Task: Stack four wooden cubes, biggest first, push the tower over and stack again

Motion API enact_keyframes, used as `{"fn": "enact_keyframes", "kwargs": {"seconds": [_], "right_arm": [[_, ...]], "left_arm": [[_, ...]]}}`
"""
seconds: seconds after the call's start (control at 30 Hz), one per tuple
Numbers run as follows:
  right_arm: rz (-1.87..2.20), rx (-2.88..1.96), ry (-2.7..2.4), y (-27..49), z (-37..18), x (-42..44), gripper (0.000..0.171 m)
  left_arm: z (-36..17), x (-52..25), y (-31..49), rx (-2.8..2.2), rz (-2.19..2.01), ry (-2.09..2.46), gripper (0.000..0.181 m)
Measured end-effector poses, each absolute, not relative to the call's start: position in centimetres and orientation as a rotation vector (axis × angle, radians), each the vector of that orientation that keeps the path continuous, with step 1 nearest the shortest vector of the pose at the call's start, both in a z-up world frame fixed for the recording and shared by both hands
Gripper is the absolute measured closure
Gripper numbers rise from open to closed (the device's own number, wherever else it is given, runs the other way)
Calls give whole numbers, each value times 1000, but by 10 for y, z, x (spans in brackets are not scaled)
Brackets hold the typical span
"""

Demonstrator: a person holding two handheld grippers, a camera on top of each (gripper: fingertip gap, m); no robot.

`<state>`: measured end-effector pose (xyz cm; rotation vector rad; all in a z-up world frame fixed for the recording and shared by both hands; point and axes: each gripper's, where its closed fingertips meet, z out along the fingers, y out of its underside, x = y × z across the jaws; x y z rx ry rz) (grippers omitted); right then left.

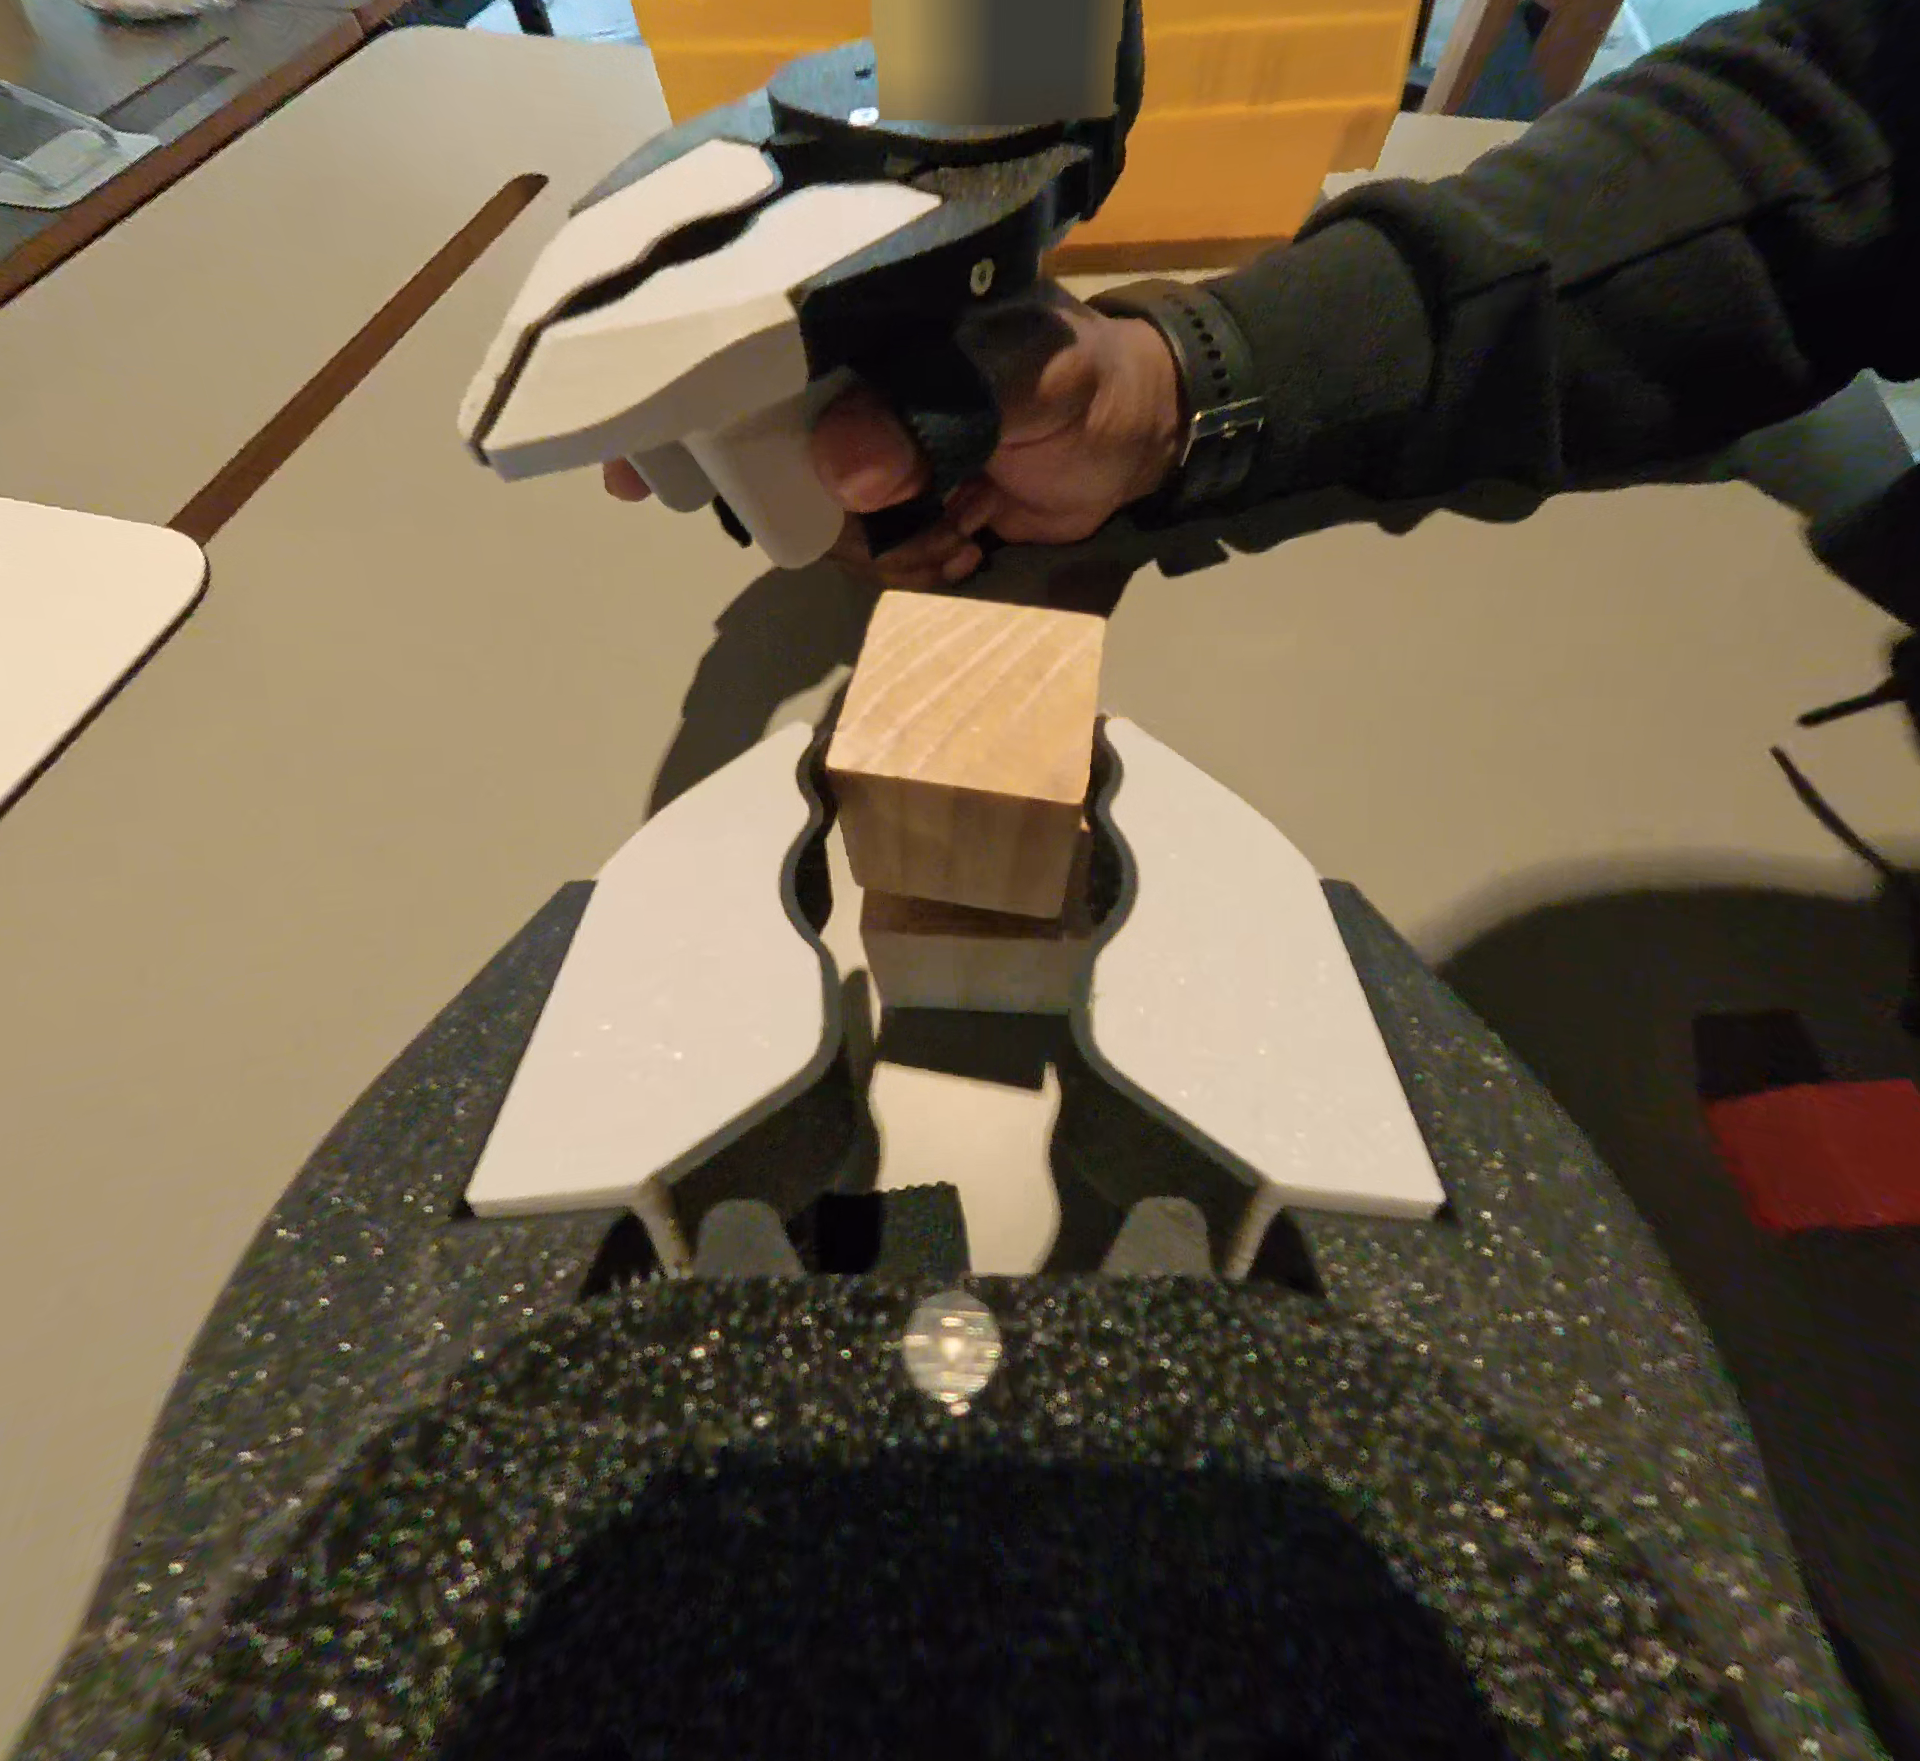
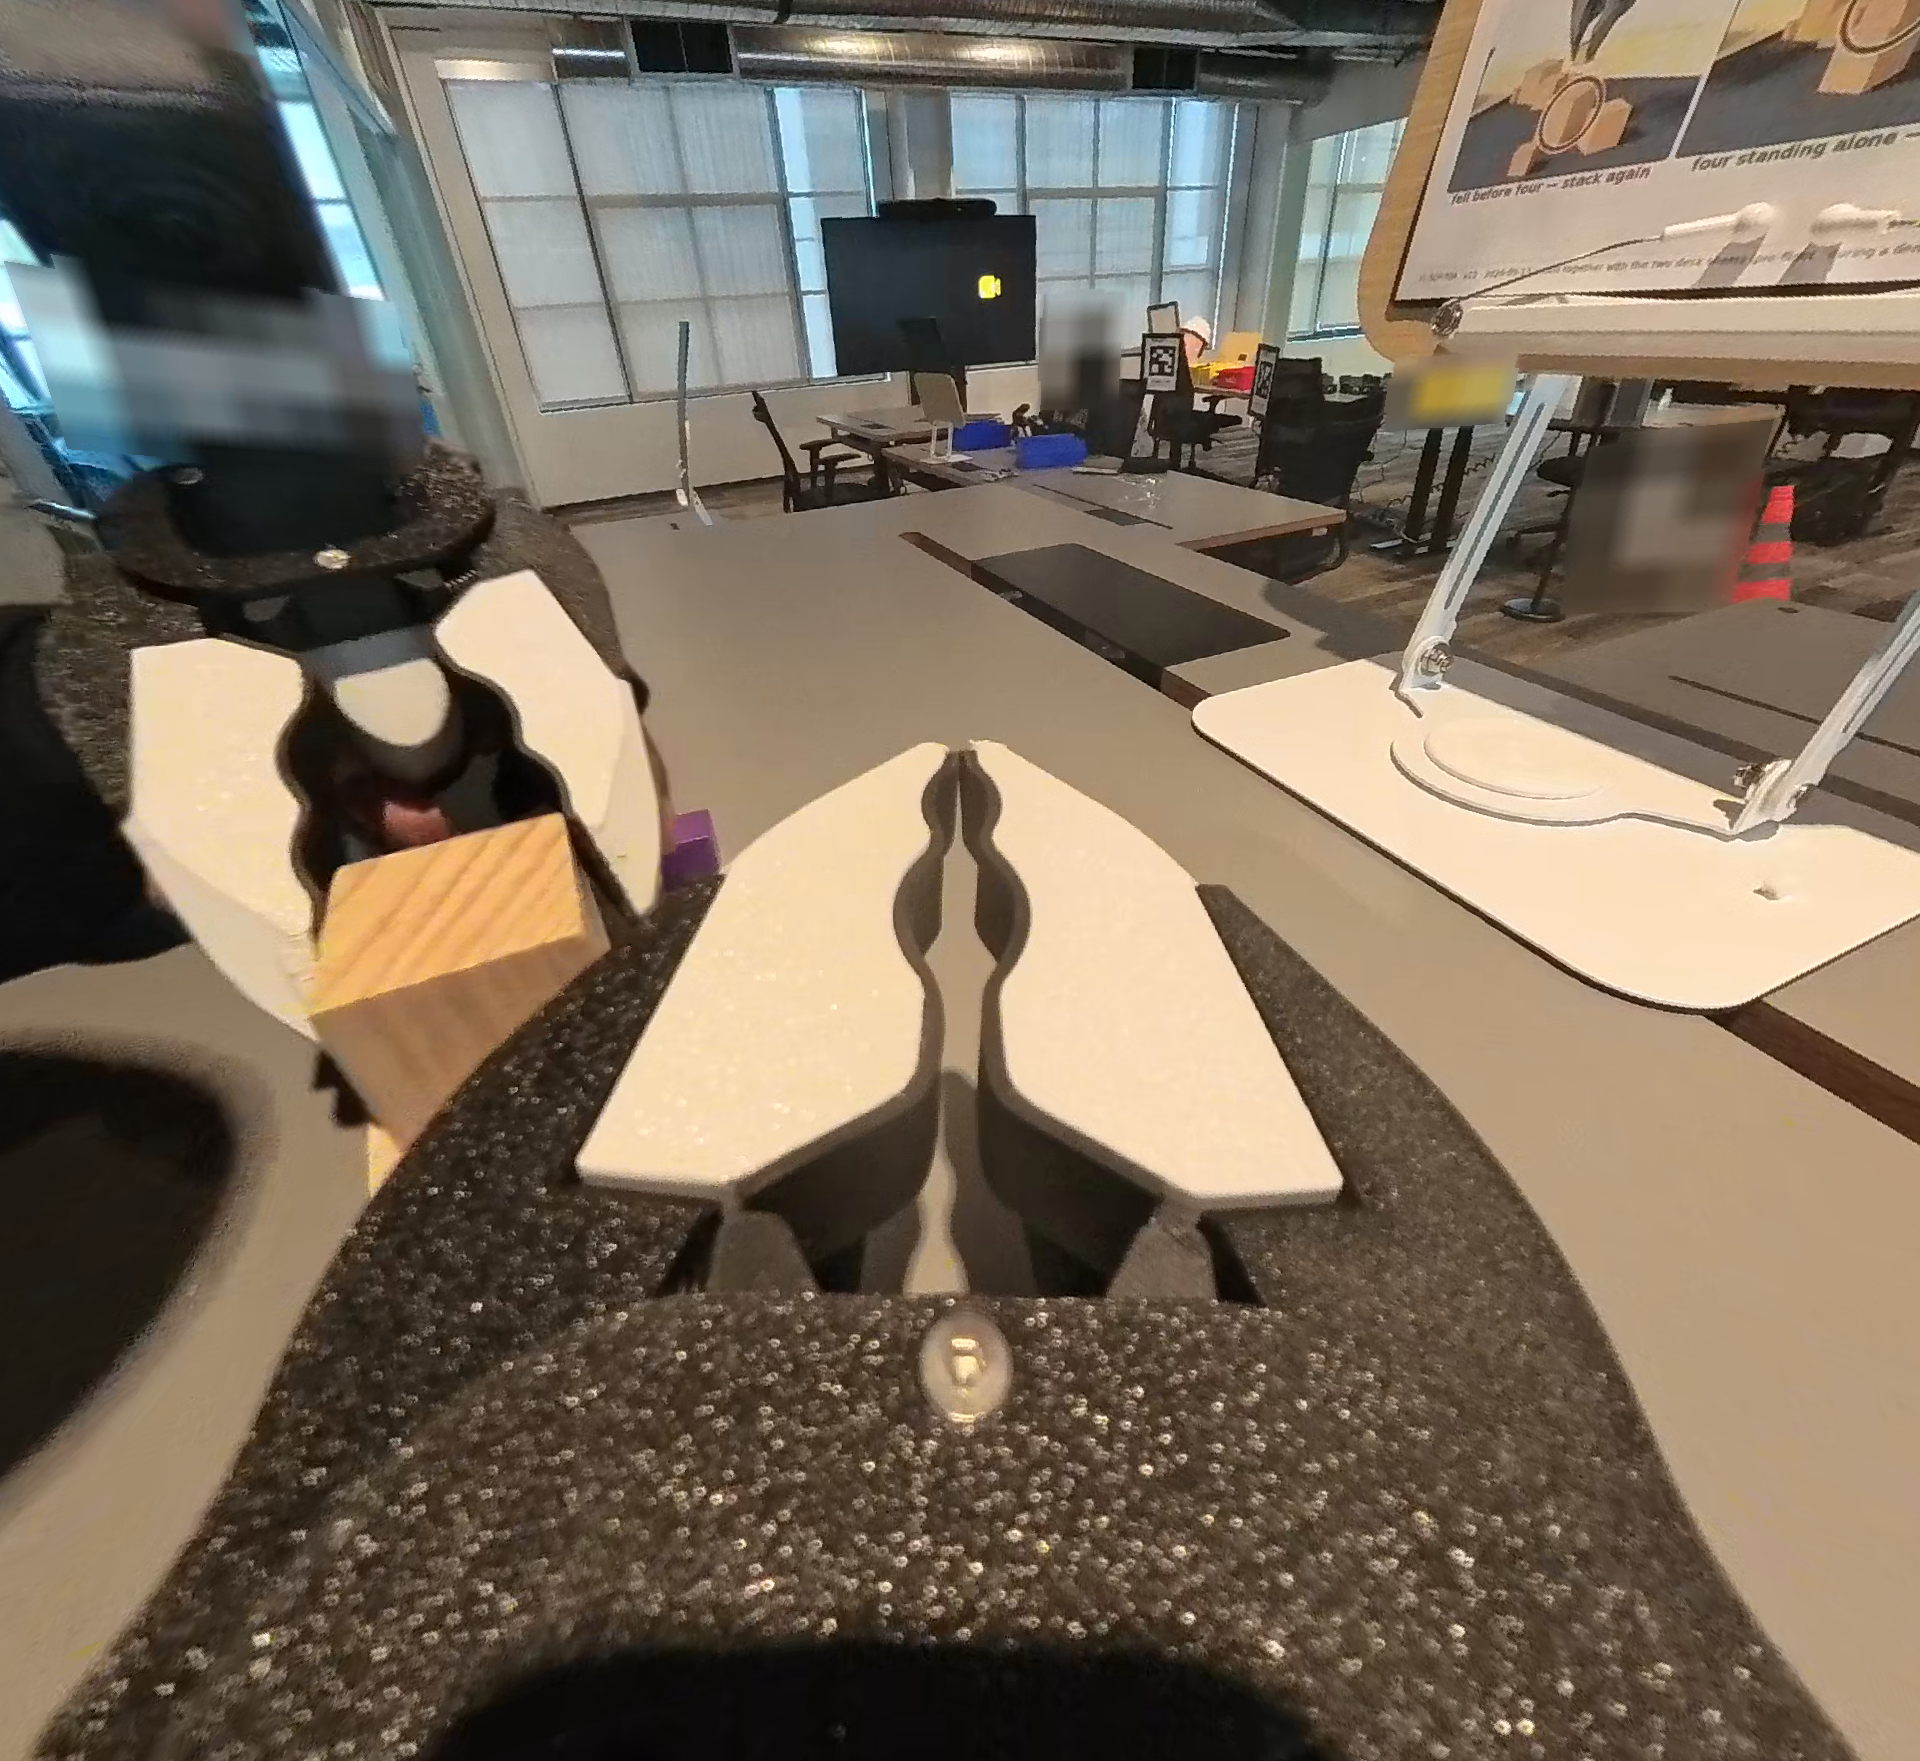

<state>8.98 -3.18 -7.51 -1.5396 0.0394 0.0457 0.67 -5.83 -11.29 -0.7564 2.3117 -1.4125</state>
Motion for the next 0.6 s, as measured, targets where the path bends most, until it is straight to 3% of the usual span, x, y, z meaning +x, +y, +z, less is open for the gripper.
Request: {"fn": "enact_keyframes", "kwargs": {"seconds": [0.6], "right_arm": [[56, -1541, 52, -32, -75, 92, 171]], "left_arm": [[-117, 5, -58, -881, -1311, 2194, 135]]}}
